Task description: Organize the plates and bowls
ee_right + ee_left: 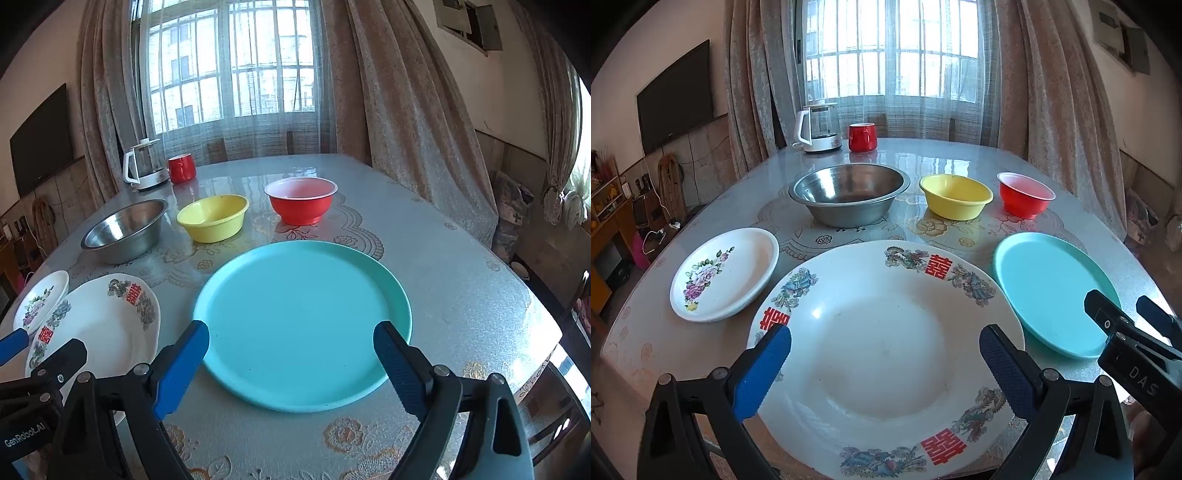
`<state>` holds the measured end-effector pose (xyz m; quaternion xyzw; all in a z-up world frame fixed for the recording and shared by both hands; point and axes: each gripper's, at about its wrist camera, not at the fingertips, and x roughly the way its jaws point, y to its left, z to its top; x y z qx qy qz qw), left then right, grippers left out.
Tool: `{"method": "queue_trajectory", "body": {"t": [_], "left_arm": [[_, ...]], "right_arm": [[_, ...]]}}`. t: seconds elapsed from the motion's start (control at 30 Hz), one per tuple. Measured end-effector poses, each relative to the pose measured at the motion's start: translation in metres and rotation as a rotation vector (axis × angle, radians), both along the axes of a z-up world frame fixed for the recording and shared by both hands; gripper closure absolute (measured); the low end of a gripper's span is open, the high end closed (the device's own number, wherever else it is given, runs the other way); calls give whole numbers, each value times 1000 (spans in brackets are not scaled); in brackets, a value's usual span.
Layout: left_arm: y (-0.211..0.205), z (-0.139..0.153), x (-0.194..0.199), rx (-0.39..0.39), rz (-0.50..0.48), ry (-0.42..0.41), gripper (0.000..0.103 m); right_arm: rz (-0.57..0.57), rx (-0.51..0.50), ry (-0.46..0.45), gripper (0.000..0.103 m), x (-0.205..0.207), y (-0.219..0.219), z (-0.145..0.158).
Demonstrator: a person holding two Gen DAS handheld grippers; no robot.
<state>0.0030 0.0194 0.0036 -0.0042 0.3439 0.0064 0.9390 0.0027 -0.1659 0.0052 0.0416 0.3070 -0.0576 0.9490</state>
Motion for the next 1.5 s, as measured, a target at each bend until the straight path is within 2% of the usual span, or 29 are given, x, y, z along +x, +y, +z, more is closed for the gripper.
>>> {"method": "queue_trajectory", "body": {"t": [0.5,0.7,0.93,1.17,1.33,1.5], "left_arm": [[3,1,-1,1,8,2,0],[2,1,-2,6,4,0,0],[1,2,-2,7,3,-5,0],[0,4,-2,9,0,-9,0],[0,4,-2,6,-5,-5,0],[-3,3,-1,9,-13,2,0]], "right_arm": [[2,19,8,10,-7,-5,-7],[-2,42,23,10,-1,-2,-1],[-1,-21,-18,10,-3,-1,0],[-2,-10,-3,10,-2,-1,0],[0,-24,-25,10,-2,-1,1],[5,17,8,10,0,-2,0]]}}
